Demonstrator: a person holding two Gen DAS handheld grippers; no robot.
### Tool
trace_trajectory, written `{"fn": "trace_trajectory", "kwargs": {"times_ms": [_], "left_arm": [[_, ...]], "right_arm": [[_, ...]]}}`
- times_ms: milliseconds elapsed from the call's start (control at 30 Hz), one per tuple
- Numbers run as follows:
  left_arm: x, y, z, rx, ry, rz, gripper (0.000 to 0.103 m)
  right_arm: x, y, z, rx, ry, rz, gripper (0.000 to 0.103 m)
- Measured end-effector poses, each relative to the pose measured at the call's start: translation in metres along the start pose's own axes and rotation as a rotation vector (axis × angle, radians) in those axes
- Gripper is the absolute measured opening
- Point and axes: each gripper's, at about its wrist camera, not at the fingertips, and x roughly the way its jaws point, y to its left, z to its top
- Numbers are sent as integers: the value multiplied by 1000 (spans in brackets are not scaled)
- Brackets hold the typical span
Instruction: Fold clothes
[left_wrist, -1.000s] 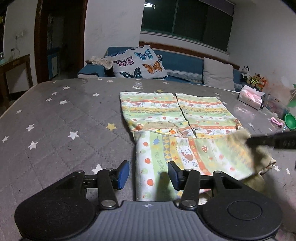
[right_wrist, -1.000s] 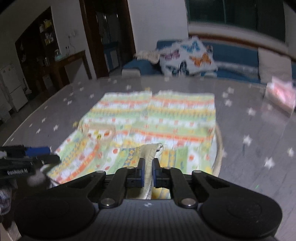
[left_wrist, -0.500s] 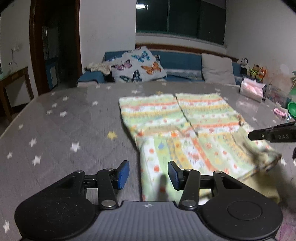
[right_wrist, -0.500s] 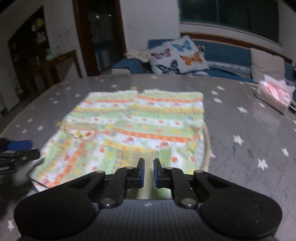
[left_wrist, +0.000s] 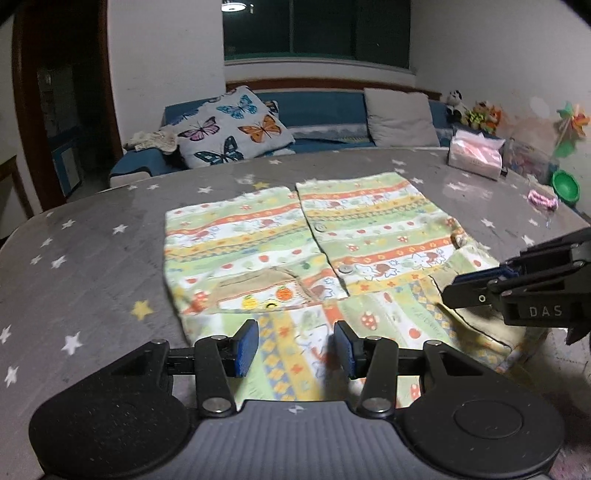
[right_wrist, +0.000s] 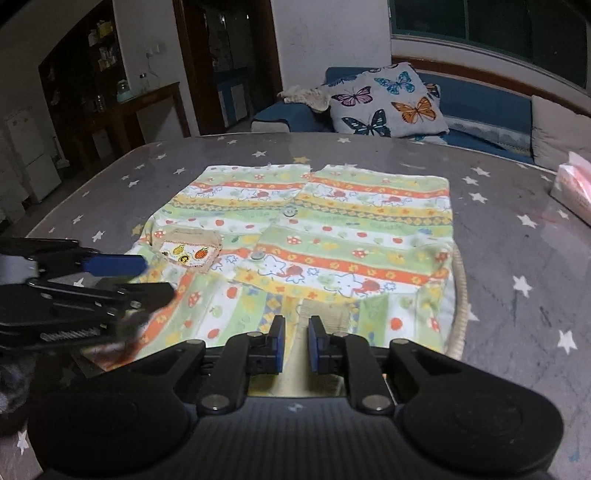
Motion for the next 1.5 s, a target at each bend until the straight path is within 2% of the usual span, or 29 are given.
{"fn": "trace_trajectory", "kwargs": {"times_ms": [133,333,467,600,633,800,933,1067,1100,1167,1267,1300,1333,1367,1433,1500], "left_arm": [[4,-1,-1,13,8,0,47],[-13,-1,-9,57,-6,-4,47],[-29,-2,-18,90,-15,-4,48],[-50,-5,-28,139,-30,-12,50],[-56,-6,-32,155,-33,-19,53],[-78,-20,-55,291,-37,-38,60],[-92,-40,-75,438,-68,-47,73],[-94,-66,-91,589,-119,-58,77],[-93,-72,-94,619,-137,-60,78],[-90,-84,-98,672,-178,-62,78],[-84,-95,-98,713,-220,-62,78],[-81,-96,-96,712,-224,-75,74],[-79,-97,-94,712,-229,-89,61],[-77,-96,-91,700,-226,-104,53],[-73,-92,-80,651,-212,-134,26],[-71,-83,-66,581,-211,-160,16]], "right_arm": [[4,-1,0,-13,22,-11,13],[-21,8,-8,-76,27,22,14],[-26,10,-22,-119,66,11,20],[-37,5,-26,-91,35,8,20],[-40,5,-25,-86,24,9,20],[-37,2,-33,-96,34,9,21],[-46,2,-32,-99,24,4,25],[-53,-1,-33,-106,27,-6,27],[-55,-2,-34,-110,31,-13,32],[-58,-2,-37,-127,31,-25,37],[-65,-1,-40,-152,28,-30,38],[-68,-1,-41,-160,27,-31,42],[-70,-1,-42,-168,25,-33,44],[-72,-1,-43,-181,23,-35,48],[-77,0,-45,-203,20,-41,48],[-81,0,-48,-225,16,-36,48]]}}
